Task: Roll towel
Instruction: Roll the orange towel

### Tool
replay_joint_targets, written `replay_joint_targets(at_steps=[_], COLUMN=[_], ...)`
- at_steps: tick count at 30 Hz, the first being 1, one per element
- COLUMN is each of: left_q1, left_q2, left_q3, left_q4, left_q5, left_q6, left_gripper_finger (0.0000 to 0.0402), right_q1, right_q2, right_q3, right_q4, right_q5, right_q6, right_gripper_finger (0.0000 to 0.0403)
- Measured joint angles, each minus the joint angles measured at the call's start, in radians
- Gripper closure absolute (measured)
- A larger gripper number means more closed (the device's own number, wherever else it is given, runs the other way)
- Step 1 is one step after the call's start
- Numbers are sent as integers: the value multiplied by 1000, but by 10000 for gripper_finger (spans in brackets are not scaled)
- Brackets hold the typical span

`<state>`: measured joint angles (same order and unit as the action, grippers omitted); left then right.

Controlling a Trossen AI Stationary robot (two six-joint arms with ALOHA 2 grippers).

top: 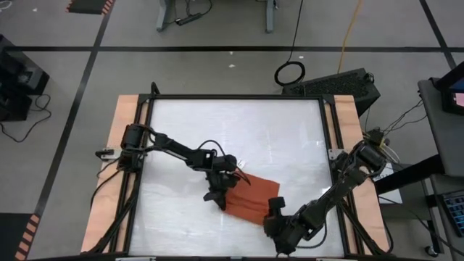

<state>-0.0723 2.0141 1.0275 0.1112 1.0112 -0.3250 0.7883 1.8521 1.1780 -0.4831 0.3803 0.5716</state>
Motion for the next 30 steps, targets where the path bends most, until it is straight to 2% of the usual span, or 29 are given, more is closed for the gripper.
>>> replay_joint_targets(at_steps=[4,10,13,17,23,27,30], left_q1=[0,11,22,28,34,33,33], left_q2=[29,58,70,70,70,62,43], left_q3=[43,78,80,80,79,78,76], left_q4=[-7,-19,-23,-75,-93,-97,-95], left_q5=[67,111,140,148,147,106,23], left_q6=[-39,-89,-123,-134,-125,-30,27], left_gripper_finger=[386,386,386,386,386,376,337], right_q1=[24,44,46,45,42,27,19], right_q2=[32,65,74,74,74,73,72], right_q3=[36,22,4,-10,-12,-12,-12], right_q4=[-86,-73,-62,-43,7,24,56], right_q5=[87,91,84,44,-2,-50,-96], right_q6=[70,162,234,278,257,279,285], right_gripper_finger=[177,177,191,247,381,386,392])
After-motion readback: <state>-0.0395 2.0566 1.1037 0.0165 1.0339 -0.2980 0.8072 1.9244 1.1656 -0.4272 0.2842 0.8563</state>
